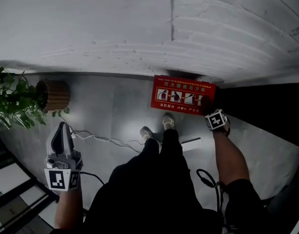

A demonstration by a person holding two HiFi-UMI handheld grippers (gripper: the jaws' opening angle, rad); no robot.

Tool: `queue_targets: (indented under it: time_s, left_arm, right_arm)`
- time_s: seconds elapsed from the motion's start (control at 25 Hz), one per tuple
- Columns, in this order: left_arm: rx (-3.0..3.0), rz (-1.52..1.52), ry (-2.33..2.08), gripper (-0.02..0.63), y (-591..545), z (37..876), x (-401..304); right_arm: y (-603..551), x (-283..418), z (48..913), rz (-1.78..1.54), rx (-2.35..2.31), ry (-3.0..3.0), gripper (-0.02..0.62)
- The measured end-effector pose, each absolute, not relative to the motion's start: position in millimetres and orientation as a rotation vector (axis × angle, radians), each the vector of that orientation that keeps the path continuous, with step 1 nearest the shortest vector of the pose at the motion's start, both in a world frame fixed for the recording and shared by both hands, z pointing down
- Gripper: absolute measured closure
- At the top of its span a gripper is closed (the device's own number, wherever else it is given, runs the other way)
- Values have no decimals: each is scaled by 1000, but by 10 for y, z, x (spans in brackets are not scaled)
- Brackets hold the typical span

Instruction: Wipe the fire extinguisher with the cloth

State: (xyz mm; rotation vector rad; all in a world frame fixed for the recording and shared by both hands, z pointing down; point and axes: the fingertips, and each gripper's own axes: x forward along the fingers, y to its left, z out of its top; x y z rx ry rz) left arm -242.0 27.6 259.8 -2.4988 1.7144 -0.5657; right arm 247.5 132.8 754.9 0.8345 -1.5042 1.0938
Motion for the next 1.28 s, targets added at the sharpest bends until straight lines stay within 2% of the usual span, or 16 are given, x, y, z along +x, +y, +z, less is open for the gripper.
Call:
queue_targets:
  time_s: [0.16, 0.24, 0.4, 0.64, 0.84, 1.08, 1.28]
  left_arm:
    - [-2521, -562, 1680, 606, 178, 2636, -2369]
    - [-2517, -561, 1711, 606, 192, 2653, -2427]
    - [-2460, -580, 1819, 606, 282, 2653, -2714]
    - [-2224, -676, 2108, 606, 898, 2539, -3314]
    - [-2029, -685, 2350, 606, 1357, 2445, -3727]
    - [-2081, -767, 2353, 606, 1477, 2685, -3574]
    - [-2214, -719, 2202, 606, 1040, 2682, -3374]
  right_arm:
    - [1306, 3271, 7541, 1122, 1071, -1357, 555]
    - [1171, 3273, 7416, 1115, 1151, -1399, 555]
    - [385, 2381, 7125, 870, 1061, -1673, 555]
    - [-820, 552, 7260, 532, 676, -1924, 555]
    - [-1026, -267, 7471, 439, 450, -1895, 555]
    - [-1001, -213, 7579, 453, 429, -1897, 555]
    - [-744, 580, 7583, 649, 555, -1811, 555]
